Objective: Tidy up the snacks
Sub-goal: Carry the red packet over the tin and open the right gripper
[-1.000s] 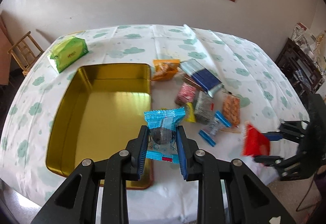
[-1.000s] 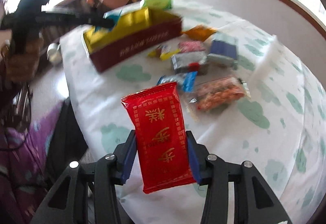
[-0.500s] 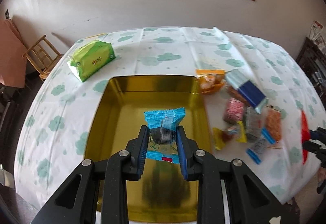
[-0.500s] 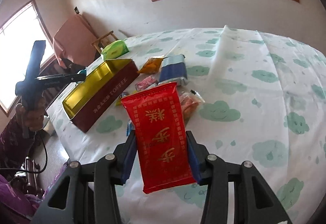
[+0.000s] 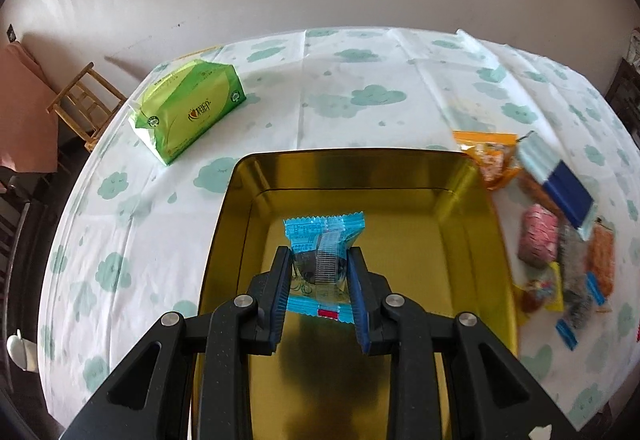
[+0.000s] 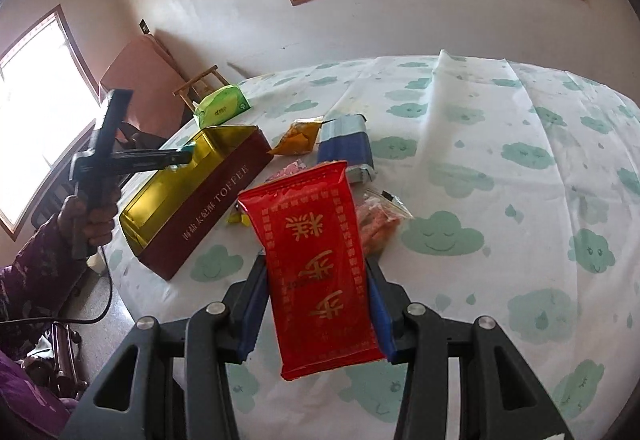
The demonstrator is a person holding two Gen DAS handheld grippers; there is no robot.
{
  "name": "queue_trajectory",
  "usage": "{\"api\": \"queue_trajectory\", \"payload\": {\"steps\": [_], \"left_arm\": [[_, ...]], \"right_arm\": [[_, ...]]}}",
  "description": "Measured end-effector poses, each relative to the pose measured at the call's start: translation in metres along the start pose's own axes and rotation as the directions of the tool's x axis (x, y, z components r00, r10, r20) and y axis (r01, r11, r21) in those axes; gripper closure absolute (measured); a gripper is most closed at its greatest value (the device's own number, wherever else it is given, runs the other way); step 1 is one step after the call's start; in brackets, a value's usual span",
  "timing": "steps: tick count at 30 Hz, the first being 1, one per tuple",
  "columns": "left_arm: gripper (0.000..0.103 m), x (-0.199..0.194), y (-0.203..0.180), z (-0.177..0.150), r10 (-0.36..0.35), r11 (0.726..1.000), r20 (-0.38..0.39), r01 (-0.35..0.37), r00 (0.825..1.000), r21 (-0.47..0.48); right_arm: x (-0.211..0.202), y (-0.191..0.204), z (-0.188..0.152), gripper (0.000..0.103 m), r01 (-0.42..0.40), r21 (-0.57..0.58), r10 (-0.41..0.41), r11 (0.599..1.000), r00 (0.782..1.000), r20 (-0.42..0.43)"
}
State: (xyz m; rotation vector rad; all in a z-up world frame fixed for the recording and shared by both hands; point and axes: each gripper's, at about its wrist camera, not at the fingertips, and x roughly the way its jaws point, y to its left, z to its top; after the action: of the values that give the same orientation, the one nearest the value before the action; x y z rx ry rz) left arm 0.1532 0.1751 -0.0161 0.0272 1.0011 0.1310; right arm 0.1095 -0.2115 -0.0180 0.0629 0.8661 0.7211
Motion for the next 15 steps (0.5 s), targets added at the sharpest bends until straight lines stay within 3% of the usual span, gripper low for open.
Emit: {"api": "queue_trajectory", "payload": {"steps": [10,15], "left_arm": [[0.072,0.019,0.007,0.017,0.016,1.000,-0.021,-0.016,1.000,0.018],[0.054,-0.004,0.023,0.008,-0.019,0.996,0.031,0.022,0.999,-0.081]], "right_arm": [[0.010,0.013,0.011,0.057,-0.026,0.002,0.026,1.000,1.000,0.000],[0.018,0.030,0.027,0.057,-0.073,-0.004,0.073,0.997,0.997,0.010]]}}
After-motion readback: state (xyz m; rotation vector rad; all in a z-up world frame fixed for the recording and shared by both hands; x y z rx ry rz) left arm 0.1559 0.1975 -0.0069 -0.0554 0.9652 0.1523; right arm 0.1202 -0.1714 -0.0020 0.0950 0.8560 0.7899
